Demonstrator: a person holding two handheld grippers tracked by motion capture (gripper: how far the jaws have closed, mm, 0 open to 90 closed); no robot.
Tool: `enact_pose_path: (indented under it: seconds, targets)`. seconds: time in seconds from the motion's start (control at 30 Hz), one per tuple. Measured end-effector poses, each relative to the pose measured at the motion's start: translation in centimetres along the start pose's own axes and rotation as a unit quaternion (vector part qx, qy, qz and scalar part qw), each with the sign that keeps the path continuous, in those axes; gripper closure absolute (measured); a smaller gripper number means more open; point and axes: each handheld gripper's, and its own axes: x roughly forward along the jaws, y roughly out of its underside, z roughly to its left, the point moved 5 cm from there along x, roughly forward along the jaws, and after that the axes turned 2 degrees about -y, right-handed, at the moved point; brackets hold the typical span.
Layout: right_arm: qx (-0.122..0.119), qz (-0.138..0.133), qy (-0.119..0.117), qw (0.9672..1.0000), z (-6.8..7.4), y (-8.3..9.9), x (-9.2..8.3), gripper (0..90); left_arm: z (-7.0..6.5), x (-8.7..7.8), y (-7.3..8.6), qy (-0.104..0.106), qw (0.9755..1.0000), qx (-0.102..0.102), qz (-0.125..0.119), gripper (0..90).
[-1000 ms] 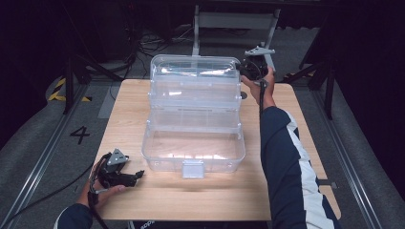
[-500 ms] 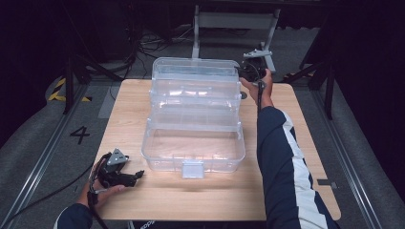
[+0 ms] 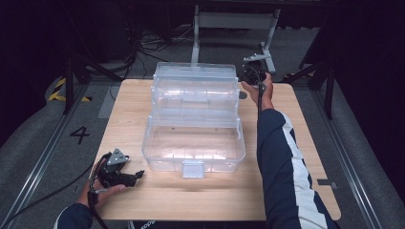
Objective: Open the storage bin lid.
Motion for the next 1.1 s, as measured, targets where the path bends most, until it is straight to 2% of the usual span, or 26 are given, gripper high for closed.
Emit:
enact_pose_path:
  seconds: [0.2,0.3,0.63,0.87,1.1]
  targets:
    - [-0.012,-0.01,0.002,0.9999,-0.4,-0.3,-1.2,83.5,-0.1,0.0,0.0,0.003,1.0,-0.003,0.002,14.5]
    - [-0.027,-0.009,0.0,0.9996,0.0,-0.3,-1.6,81.9,-0.2,0.0,0.0,0.005,0.9999,-0.007,0.004,14.5]
    - [-0.05,-0.009,-0.008,0.9987,1.3,0.2,-2.4,76.5,-0.1,0.0,0.0,0.003,1.0,-0.002,0.003,14.6]
    - [-0.062,-0.007,0.0,0.9981,1.5,0.3,-3.6,72.0,0.0,0.0,0.0,0.002,1.0,-0.002,0.004,14.6]
    - [-0.061,-0.004,0.006,0.9981,1.3,0.6,-5.5,63.4,0.0,0.0,0.0,0.001,1.0,-0.001,0.001,14.6]
